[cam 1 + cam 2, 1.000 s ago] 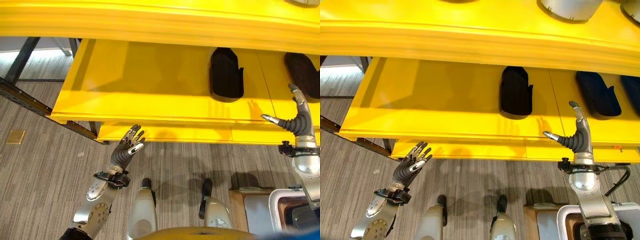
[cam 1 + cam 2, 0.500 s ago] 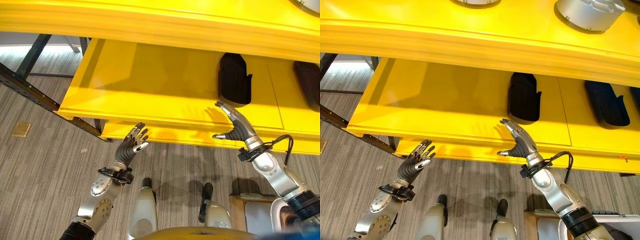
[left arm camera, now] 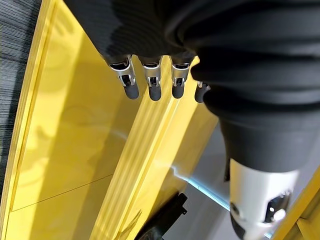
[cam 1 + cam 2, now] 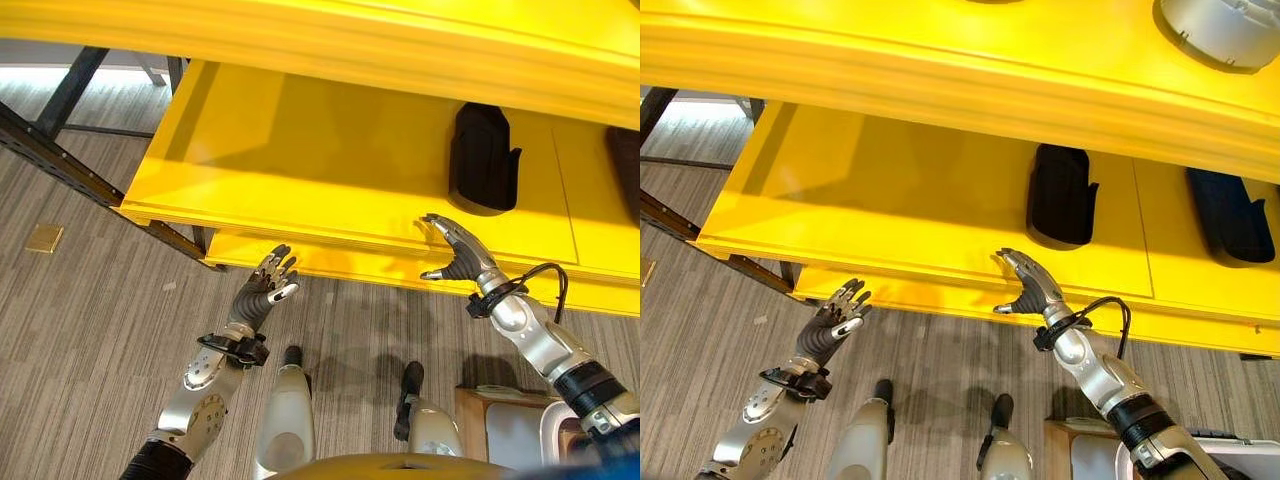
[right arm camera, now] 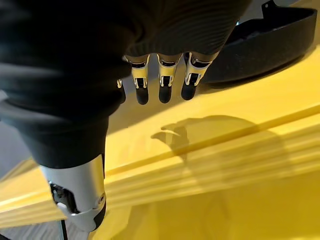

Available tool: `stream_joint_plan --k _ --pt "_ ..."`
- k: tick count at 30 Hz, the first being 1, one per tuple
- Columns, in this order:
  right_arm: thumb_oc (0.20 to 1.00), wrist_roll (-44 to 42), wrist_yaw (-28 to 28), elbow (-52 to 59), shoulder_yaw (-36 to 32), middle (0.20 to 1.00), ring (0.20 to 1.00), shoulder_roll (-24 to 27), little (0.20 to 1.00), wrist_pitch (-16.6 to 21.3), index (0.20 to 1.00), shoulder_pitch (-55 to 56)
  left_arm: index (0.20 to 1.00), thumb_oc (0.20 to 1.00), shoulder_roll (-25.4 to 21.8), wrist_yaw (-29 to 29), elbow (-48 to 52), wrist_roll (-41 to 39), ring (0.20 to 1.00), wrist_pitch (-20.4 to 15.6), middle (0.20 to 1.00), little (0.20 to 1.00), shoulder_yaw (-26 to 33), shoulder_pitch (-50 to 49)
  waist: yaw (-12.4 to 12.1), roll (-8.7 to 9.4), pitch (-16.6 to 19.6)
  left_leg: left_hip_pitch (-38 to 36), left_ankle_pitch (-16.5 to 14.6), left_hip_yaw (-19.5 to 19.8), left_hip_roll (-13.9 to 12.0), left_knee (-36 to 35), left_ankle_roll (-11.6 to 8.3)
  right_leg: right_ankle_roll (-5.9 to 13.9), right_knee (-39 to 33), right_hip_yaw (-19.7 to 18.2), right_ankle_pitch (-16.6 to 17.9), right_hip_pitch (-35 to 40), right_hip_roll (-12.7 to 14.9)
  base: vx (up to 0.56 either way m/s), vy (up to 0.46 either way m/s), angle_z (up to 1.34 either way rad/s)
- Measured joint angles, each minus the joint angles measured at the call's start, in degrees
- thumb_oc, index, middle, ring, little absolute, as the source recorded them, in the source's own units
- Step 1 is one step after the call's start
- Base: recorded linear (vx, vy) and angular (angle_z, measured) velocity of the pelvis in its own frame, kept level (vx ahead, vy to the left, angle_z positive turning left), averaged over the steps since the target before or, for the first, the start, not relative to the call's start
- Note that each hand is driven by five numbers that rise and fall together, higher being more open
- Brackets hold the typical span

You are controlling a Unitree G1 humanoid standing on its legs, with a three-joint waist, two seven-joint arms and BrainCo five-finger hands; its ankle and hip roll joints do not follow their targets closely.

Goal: Move parts from the plastic box to the shelf.

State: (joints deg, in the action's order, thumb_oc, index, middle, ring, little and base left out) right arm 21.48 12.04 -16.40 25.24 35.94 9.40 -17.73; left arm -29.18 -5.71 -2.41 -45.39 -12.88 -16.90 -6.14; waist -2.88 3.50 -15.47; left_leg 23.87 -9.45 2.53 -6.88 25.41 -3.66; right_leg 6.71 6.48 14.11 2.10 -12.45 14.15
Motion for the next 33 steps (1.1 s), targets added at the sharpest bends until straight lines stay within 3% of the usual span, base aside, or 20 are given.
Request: stream_joint_plan --k 10,33 --pt "1.0 4.58 2.26 -3.75 -0.15 1.0 1.0 0.59 1.0 -1.58 1.0 -3.18 1.0 1.0 -0.06 -0.07 -0.01 -0.05 1.0 -0.24 1.0 1.0 0.07 -0.15 -1.13 -0.96 -0.82 0.12 -0.04 0.38 0.15 0.57 0.07 -0.04 0.17 0.3 -0.07 0.17 0.06 0.0 0.001 0.01" --pt "1.0 4.67 4.22 -13.01 -0.49 1.0 1.0 0.53 1.0 -2.34 1.0 -4.98 1.0 1.0 -0.16 -0.2 -0.03 -0.05 1.0 -0.27 1.0 1.0 0.15 -0.23 -1.27 -1.0 -0.84 0.86 -0.24 1.14 0.29 0.85 0.39 0.12 1.46 0.82 -0.81 -0.33 0.21 0.0 0.0 0.01"
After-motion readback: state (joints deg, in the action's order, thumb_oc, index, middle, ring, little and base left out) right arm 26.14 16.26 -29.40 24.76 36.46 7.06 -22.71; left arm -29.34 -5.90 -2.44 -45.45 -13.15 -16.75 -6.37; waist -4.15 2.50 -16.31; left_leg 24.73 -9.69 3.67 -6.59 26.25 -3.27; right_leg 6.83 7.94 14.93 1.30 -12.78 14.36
